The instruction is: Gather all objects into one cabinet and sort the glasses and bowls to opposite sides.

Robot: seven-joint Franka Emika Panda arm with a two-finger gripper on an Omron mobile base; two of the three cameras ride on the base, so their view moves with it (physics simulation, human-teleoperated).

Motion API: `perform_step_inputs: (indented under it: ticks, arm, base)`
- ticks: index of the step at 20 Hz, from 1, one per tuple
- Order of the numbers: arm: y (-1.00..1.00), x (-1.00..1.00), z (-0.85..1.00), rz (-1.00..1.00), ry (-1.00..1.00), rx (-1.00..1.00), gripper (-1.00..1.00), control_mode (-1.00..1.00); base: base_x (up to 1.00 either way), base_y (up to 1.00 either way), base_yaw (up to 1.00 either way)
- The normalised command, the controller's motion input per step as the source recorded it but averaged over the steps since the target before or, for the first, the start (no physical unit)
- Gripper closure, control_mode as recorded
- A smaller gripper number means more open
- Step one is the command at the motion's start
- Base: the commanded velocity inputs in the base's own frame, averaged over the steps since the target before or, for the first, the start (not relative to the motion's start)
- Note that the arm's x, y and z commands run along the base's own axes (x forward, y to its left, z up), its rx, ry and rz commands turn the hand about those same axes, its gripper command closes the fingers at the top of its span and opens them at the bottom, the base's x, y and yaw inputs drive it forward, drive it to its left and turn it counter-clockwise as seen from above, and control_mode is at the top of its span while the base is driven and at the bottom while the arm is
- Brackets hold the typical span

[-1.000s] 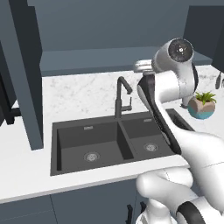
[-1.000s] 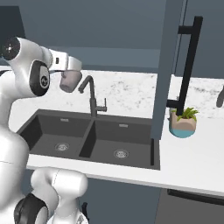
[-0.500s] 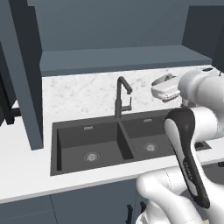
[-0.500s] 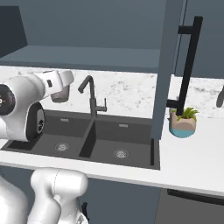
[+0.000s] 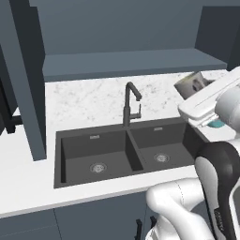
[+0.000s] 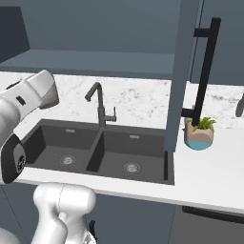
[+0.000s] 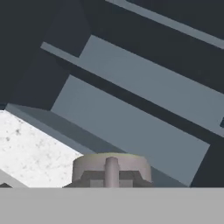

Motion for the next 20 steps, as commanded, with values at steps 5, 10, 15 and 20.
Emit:
perform_step_inputs:
  ticks: [5, 10, 15, 20]
  arm:
    - [0.11, -0.19, 0.00, 0.00, 0.12, 0.00, 1.00, -1.00]
    - [0.04, -0.18, 0.00, 0.00, 0.29, 0.00, 1.00, -1.00]
    - [0.04, -0.18, 0.00, 0.00, 0.14, 0.00, 1.00, -1.00]
    - [0.01, -0.12, 0.00, 0.00, 0.08, 0.00, 1.00, -1.00]
  base:
    - [0.00, 0.00, 0.00]
    - [0.00, 0.00, 0.00]
    - [0.00, 0.00, 0.00]
    - [0.00, 0.00, 0.00]
